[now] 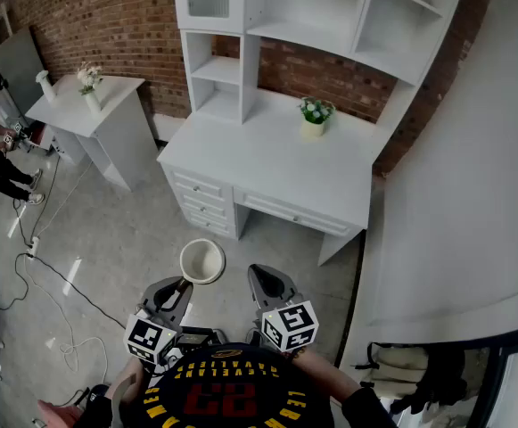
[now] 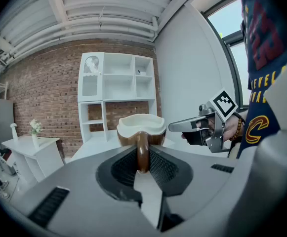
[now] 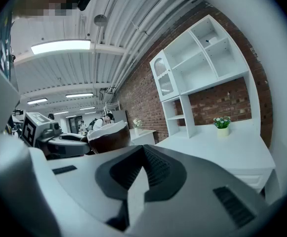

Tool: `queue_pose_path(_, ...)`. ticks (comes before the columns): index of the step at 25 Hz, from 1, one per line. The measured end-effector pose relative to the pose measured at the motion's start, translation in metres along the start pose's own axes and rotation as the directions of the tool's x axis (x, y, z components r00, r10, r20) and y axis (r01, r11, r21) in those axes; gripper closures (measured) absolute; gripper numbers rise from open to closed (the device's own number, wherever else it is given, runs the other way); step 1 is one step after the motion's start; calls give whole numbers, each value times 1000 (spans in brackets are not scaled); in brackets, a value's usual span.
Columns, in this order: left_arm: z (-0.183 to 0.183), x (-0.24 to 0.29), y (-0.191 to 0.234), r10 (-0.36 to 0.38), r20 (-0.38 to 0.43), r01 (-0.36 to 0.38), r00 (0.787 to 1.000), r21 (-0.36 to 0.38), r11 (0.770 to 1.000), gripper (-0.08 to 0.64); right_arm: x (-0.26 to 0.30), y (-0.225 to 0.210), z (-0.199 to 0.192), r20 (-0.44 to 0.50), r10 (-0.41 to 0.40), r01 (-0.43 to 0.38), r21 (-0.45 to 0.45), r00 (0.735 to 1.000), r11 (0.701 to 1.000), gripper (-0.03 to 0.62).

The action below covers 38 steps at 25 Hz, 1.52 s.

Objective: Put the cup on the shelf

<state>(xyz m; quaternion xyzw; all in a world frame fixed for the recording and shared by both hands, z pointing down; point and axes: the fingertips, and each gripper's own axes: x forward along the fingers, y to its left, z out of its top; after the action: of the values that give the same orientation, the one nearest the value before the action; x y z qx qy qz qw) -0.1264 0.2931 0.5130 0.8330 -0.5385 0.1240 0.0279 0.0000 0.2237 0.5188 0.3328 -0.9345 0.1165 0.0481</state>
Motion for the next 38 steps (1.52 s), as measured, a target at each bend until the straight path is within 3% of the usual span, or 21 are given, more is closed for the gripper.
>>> queue_pose_path(10,13,11,-18,11,1,-11,1000,15,1000,512,-21,-16,3,3,12,-12,0,1000,1000,586)
queue_pose_path(18,28,28,-18,-1,0,1,1000,-14,1000,512,-34,-45,21,73,-2,-2,59,997,998,586)
queue_pose_path(29,67,79,10,-52,39,50,998,36,998,512,-33,-97,49,105,-76,72,42,992,997,586)
queue_pose_path(38,81,138,64,-145,58,142,988,50,989,512,19,-135,65,103,-169,164,52,980,985,586)
